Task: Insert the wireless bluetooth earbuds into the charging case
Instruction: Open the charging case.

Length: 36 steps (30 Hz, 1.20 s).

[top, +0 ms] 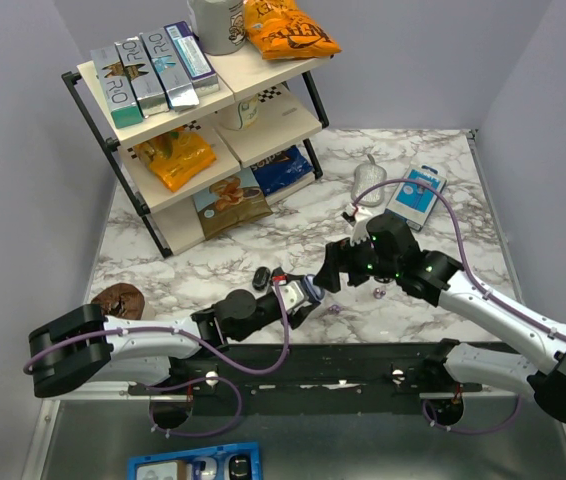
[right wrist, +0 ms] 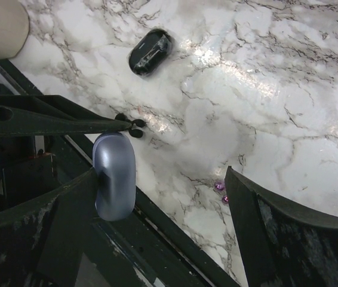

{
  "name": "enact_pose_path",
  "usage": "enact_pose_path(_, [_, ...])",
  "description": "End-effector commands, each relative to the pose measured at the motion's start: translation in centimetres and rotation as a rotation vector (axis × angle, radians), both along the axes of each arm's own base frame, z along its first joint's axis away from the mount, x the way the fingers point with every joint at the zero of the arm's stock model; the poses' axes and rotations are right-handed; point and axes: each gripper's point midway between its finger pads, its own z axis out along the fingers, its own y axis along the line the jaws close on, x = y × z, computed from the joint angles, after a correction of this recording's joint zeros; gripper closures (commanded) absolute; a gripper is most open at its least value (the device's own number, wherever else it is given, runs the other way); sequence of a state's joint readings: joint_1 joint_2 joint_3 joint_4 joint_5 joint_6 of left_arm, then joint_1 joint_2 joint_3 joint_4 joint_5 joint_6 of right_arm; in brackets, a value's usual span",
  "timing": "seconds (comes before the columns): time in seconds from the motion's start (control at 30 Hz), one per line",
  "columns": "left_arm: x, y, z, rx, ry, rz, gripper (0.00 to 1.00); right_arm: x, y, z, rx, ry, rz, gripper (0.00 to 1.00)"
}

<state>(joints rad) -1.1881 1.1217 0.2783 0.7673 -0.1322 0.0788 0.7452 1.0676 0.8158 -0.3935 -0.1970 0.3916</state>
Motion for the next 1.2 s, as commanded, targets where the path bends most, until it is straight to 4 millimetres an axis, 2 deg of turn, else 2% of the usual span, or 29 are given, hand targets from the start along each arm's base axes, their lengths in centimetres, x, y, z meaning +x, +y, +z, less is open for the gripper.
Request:
enact_pose_path(0.0, [0.0,0.2,1.3,-0.044,-0.03,0.012,1.0,0.2,-1.0,-0.8,-0.041,-0.005,-0.044,0.05])
enact_pose_path(0.9, [0.1,0.4,1.3,-0.048,-0.031,0.034,1.0,0.7,-2.2,-0.3,-0.065,-0.032,-0.111,0.05])
enact_pose_path(1.03, [0.2,0.5,1.3,-0.05,-0.032,0.045,1.0,-0.1,-1.0,2.0,0.042,-0.062,-0.05,0.03])
enact_pose_path(1.07, [0.3,0.5,1.3,-0.05,-0.032,0.046,1.0,-0.6,-0.2,3.4,0.112,-0.084,-0.012,0.02])
enact_pose_path(1.17, [0.5,0.4,1.9,-0.067,-0.042,0.058,1.0,-1.2,0.7,4.1,0.185,-0.07,0.019,0.02])
